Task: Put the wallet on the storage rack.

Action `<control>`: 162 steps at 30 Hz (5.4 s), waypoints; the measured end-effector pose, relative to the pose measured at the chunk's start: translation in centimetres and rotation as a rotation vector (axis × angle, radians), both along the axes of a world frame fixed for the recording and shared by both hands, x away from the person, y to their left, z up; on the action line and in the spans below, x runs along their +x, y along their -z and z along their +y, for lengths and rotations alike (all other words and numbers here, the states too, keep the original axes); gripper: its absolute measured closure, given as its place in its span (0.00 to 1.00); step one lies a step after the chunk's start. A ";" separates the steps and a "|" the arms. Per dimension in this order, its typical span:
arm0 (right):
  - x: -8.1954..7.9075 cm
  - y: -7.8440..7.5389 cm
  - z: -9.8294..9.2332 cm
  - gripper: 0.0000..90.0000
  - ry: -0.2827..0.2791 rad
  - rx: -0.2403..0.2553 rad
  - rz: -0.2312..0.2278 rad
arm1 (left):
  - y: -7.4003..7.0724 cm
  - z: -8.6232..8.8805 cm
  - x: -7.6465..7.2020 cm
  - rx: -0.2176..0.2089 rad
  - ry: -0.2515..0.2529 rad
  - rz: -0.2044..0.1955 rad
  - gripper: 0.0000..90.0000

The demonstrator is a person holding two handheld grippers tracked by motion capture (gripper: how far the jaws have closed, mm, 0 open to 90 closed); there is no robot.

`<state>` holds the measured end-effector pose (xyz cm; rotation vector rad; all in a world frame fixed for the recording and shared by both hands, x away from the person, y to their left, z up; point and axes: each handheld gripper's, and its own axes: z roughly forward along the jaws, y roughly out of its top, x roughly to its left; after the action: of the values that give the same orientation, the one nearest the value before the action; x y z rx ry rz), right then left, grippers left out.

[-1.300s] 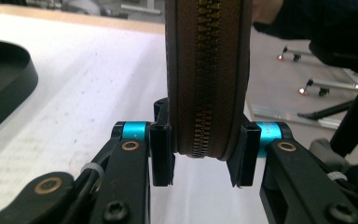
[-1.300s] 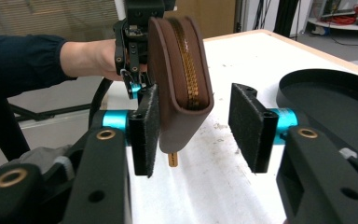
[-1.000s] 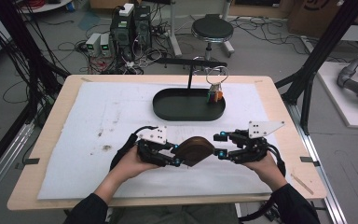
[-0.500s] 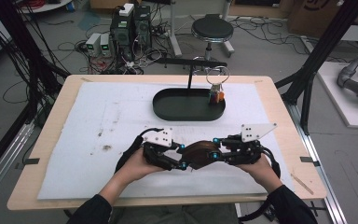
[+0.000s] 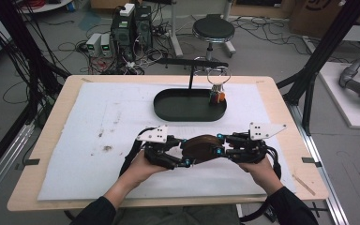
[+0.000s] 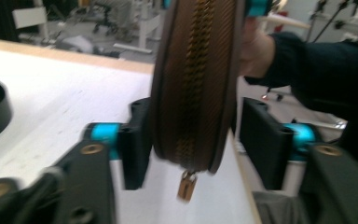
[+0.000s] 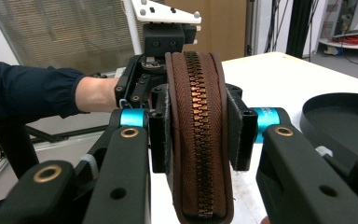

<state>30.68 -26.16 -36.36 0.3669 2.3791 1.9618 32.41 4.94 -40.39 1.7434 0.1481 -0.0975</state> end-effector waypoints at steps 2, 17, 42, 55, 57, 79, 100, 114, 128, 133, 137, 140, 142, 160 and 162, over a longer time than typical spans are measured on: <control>-0.1 -0.1 0.1 0.75 -0.006 0.003 0.000 | 0.0 0.2 0.0 -0.004 0.001 -0.007 0.61; 0.4 -0.2 -0.6 0.51 -0.005 -0.148 0.004 | -1.3 1.1 0.2 0.115 0.018 -0.022 0.73; 2.6 0.6 -6.7 0.42 0.278 -0.153 0.046 | -3.1 4.4 3.1 0.218 -0.229 -0.046 0.74; 3.2 1.2 -8.1 0.35 0.380 -0.142 0.079 | -3.1 4.3 6.2 0.270 -0.394 -0.008 0.74; 3.3 1.2 -8.1 0.35 0.382 -0.149 0.076 | -3.4 4.2 6.7 0.272 -0.407 -0.007 0.74; 3.4 1.3 -8.3 0.33 0.403 -0.156 0.077 | -5.1 1.9 12.2 0.366 -0.512 -0.019 0.74; 3.5 1.4 -8.3 0.33 0.394 -0.159 0.086 | -2.9 -0.6 16.7 0.530 -0.567 0.023 0.74; 3.7 1.5 -8.2 0.32 0.393 -0.162 0.092 | -0.8 -1.7 18.2 0.517 -0.584 0.051 0.73; 3.8 1.6 -8.1 0.31 0.391 -0.165 0.104 | 0.9 -2.0 19.1 0.551 -0.597 0.096 0.73; 3.8 1.6 -8.0 0.31 0.389 -0.169 0.102 | 0.9 -2.0 19.1 0.547 -0.605 0.103 0.71; 3.7 1.6 -8.1 0.31 0.391 -0.166 0.103 | 1.1 -2.3 19.0 0.579 -0.617 0.100 0.62; 3.7 1.6 -8.2 0.31 0.391 -0.166 0.105 | 1.2 -2.3 19.0 0.579 -0.638 0.116 0.53; 3.7 1.6 -8.2 0.31 0.391 -0.164 0.108 | 1.1 -2.3 18.8 0.592 -0.660 0.104 0.50; 3.9 1.8 -8.6 0.31 0.405 -0.161 0.106 | -3.3 3.8 11.9 0.405 -0.746 0.011 0.29; 4.0 1.8 -8.6 0.31 0.408 -0.163 0.105 | -3.7 5.1 10.4 0.368 -0.739 -0.006 0.26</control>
<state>34.67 -34.71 -38.20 0.8831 2.2703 1.5941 42.85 10.04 -36.68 1.9437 0.8346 0.5025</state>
